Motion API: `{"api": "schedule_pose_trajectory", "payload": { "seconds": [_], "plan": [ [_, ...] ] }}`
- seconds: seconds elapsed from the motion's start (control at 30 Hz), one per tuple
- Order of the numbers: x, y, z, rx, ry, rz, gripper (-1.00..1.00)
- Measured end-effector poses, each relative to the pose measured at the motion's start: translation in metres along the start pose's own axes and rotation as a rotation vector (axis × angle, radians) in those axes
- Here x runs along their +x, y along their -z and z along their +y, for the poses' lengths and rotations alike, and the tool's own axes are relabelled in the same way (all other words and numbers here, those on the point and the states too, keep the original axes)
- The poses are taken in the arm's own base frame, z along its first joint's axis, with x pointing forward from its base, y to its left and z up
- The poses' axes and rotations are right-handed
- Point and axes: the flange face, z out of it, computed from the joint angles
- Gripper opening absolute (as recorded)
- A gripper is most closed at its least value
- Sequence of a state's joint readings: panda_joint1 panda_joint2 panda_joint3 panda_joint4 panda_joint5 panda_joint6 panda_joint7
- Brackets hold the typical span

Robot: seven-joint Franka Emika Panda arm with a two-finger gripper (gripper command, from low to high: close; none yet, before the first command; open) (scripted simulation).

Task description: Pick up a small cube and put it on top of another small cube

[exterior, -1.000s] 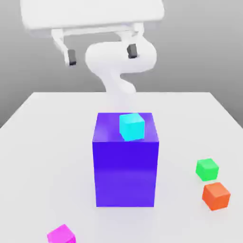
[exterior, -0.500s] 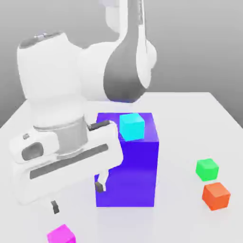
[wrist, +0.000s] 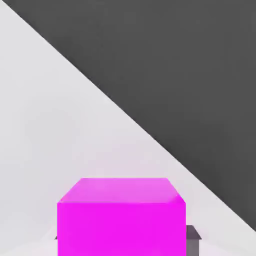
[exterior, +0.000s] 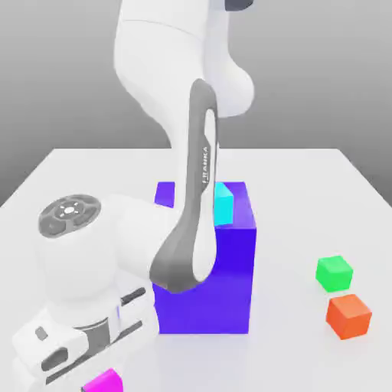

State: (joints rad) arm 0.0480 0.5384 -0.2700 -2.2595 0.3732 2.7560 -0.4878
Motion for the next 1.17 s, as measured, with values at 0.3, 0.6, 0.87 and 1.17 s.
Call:
{"api": "schedule_pose_trajectory", "payload": {
  "seconds": [0.3,0.6,0.87,1.17],
  "plan": [
    [0.014,0.058,-0.075,-0.008,0.172,-0.013,-1.0],
    [-0.084,0.085,-0.299,0.022,0.761,-0.024,-1.0],
    [-0.278,0.109,-0.413,-0.001,1.384,0.0,-1.0],
    [-0.284,0.054,-0.41,-0.002,1.397,-0.001,1.0]
  ]
}}
